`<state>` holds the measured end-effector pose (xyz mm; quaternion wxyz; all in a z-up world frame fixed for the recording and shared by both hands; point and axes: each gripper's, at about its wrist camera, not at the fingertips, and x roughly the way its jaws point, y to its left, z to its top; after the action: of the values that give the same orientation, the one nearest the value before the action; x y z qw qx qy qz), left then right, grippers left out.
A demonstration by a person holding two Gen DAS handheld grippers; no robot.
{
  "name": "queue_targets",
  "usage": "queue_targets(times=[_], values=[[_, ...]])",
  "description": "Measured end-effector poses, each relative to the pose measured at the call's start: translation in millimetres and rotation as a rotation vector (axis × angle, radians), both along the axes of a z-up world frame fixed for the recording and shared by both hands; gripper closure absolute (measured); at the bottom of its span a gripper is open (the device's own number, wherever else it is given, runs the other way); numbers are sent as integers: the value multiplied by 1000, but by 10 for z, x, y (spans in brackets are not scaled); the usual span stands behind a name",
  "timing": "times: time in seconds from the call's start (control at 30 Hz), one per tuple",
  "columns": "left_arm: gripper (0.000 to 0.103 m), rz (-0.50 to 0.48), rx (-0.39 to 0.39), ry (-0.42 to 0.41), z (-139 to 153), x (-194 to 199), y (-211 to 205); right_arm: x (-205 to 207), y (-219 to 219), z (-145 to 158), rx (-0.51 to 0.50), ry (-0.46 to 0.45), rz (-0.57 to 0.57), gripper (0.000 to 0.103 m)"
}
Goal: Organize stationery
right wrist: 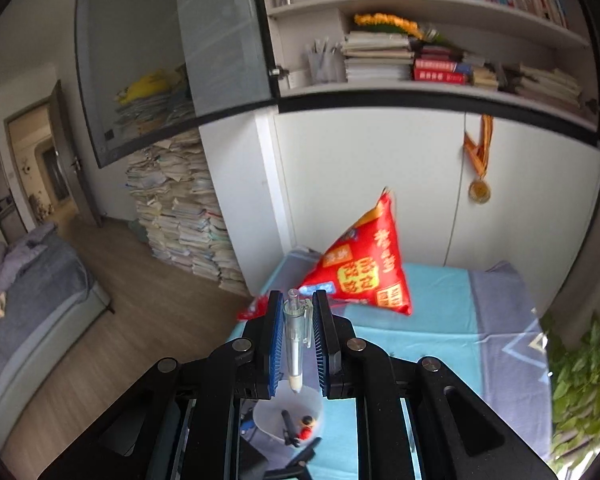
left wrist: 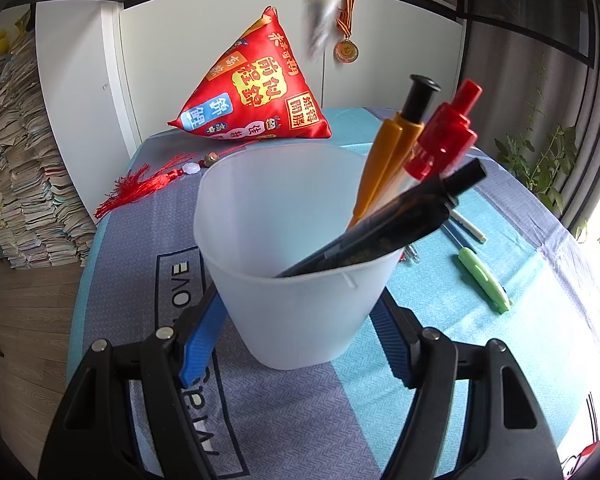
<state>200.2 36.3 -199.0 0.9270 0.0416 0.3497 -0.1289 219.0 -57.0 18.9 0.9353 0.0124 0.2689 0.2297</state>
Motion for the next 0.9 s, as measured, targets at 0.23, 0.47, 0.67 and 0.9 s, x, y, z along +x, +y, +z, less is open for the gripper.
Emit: queue_targets(times=[0.23,0.47,0.67,0.9], values=[[33,-2,0,-6,-5,0,-6,282,145,-528,-35,143,15,88],[33,-1,0,-6,-4,1,-7,320,97,-755,-49,216,13,88],[33,-1,0,-6,-4,-1,-7,312,91,-806,-54,245,25,88],[34,0,0,-7,-5,-1,-7,244,51,-782,-47,252,56,88]])
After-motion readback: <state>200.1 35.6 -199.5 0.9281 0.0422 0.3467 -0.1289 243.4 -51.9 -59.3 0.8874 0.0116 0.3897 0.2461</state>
